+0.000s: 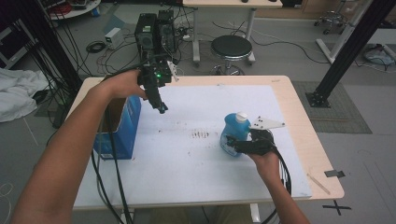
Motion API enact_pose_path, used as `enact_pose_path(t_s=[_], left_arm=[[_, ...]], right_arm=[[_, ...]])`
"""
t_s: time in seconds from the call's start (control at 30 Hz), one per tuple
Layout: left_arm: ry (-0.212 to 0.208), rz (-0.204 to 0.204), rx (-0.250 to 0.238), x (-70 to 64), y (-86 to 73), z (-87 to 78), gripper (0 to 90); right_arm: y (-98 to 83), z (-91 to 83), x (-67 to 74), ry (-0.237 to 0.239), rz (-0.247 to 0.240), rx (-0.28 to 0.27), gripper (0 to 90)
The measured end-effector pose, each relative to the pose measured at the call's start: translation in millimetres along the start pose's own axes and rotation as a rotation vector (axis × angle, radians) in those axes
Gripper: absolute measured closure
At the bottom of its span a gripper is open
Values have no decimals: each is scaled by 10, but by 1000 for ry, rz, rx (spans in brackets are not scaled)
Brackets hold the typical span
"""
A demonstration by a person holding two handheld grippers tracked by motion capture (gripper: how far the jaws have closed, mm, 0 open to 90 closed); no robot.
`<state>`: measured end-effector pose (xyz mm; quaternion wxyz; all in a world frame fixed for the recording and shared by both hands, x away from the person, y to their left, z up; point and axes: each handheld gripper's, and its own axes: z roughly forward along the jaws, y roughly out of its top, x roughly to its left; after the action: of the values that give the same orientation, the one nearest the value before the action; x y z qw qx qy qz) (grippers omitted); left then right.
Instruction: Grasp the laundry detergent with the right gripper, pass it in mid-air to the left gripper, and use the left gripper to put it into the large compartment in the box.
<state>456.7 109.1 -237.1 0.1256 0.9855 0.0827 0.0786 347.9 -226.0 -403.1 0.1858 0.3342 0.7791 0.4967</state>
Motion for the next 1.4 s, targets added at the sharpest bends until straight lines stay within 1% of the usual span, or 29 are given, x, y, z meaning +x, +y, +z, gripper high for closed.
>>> enact_pose_path(t_s=[0.1,0.17,0.37,0.47,0.57,0.6,0.63,0.83,0.87,0.97,1.03,1.17,1.27,1.37,1.4], left_arm=[[0,-4,-1,-2,-6,4,40],[0,-2,-2,0,-8,6,40],[-3,0,3,0,-5,13,40],[-6,-3,4,2,-7,17,40],[-6,-2,1,5,-13,24,40],[-6,-5,3,4,-15,24,40],[-5,1,3,9,-16,25,40],[-6,-8,1,0,-26,36,40],[-3,-1,3,2,-24,34,40],[-3,-2,0,-4,-23,33,40],[-2,-4,-5,-17,-17,25,40],[-5,13,-8,-62,17,-2,40],[-7,18,-18,-109,50,-25,40],[-7,37,-23,-164,92,-61,40],[-8,40,-23,-179,100,-68,40]], right_arm=[[2,1,0,-5,-1,-5,290],[-1,1,5,-13,-7,-2,315],[-1,16,11,-21,-10,-6,336],[-2,12,16,-19,-15,-5,368],[-4,10,34,-12,-35,-15,434],[-4,11,45,-14,-38,-19,438],[-5,10,46,-16,-40,-20,441],[-2,2,55,-23,-41,-22,452],[-1,1,54,-22,-36,-23,453],[3,-8,52,-18,-23,-19,455],[14,-24,47,-3,-18,-17,456],[84,-90,60,38,-40,-2,457],[164,-162,60,85,-72,19,456],[228,-226,56,110,-112,32,456],[255,-259,43,126,-123,32,456]])
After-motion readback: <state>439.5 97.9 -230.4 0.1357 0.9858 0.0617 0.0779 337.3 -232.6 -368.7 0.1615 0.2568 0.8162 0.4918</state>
